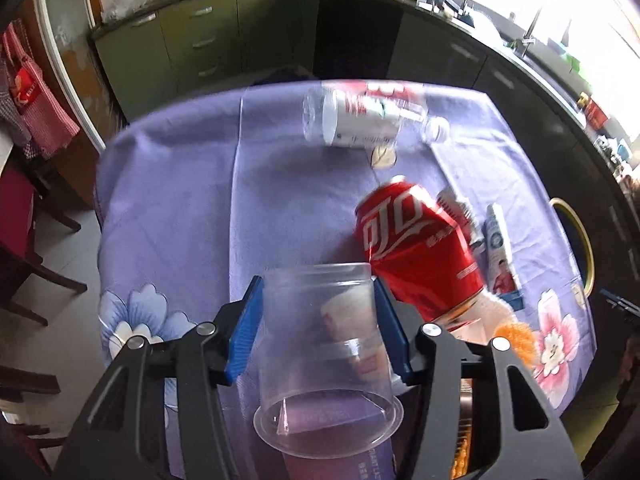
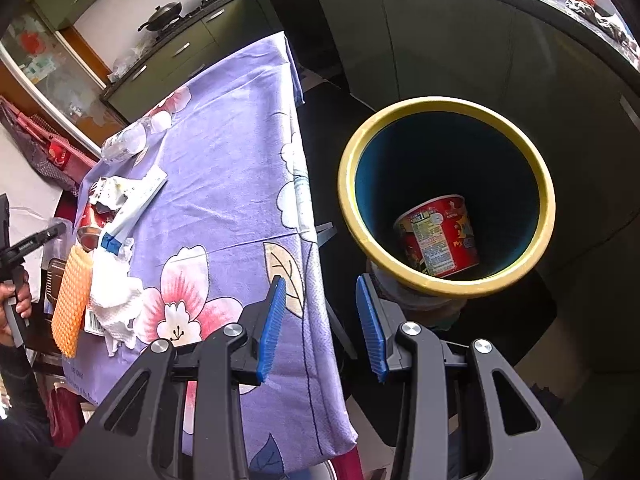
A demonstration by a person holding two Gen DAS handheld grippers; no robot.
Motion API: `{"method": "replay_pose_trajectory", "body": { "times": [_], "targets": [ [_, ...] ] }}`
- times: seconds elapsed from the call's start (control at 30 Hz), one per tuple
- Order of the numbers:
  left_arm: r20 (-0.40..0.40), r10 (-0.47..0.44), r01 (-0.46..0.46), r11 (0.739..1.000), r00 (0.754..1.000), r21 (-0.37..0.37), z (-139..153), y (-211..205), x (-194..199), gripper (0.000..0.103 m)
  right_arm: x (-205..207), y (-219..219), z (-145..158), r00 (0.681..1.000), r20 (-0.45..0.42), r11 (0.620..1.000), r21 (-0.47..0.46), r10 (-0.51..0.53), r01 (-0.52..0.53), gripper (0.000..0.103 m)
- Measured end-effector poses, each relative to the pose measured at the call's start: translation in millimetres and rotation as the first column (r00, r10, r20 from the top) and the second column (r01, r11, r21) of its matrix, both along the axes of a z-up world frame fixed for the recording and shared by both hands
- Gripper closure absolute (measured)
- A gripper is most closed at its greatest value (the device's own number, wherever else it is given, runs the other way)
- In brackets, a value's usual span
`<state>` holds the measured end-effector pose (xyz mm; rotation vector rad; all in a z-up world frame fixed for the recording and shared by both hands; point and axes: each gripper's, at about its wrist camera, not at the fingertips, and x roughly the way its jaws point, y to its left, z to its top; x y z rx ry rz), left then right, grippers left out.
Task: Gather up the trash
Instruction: 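Grasp the clear plastic cup with the left gripper and lift it, then carry the plastic cup over the bin and open the left gripper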
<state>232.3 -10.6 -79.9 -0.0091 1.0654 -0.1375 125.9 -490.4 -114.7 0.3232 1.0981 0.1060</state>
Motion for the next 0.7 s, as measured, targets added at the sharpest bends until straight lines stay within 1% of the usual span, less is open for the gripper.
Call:
{"method": "replay_pose_trajectory", "body": {
  "times": [0.17,0.3,0.37,0.5,0.57,0.63,0.7],
  "targets": [
    [0.096,0.006,-0.005,1.000,0.995,-0.010,28,1,-9,0.051,-1,4,2,1.000,0.014,1.000,-0.001,0.005,-0.005,0.066],
    [0.166,0.004,-0.003,1.000,0.986,-0.007,49,-3,-18,0.051,-4,5,6,0.999,0.032,1.000,-0.015,0.003,-0.003,0.066],
    [0.204,-0.014,0.013,1.000,0.979,0.003,61,-12,-25,0.051,-5,4,8,0.999,0.040,1.000,-0.025,0.003,-0.002,0.066],
    [0.259,-0.089,0.088,0.996,0.962,0.017,84,-40,-38,0.051,-11,1,14,0.998,0.062,0.999,-0.044,-0.004,0.007,0.066],
    [0.279,-0.150,0.149,0.989,0.948,0.027,95,-64,-44,0.051,-15,-5,16,0.997,0.074,0.999,-0.043,-0.009,0.012,0.066],
    [0.295,-0.219,0.219,0.975,0.930,0.033,105,-93,-50,0.051,-20,-10,18,0.996,0.084,0.999,-0.040,-0.018,0.021,0.066],
    [0.306,-0.294,0.297,0.954,0.906,0.039,112,-127,-53,0.051,-26,-17,20,0.995,0.098,0.999,-0.042,-0.029,0.033,0.066]
  ]
}}
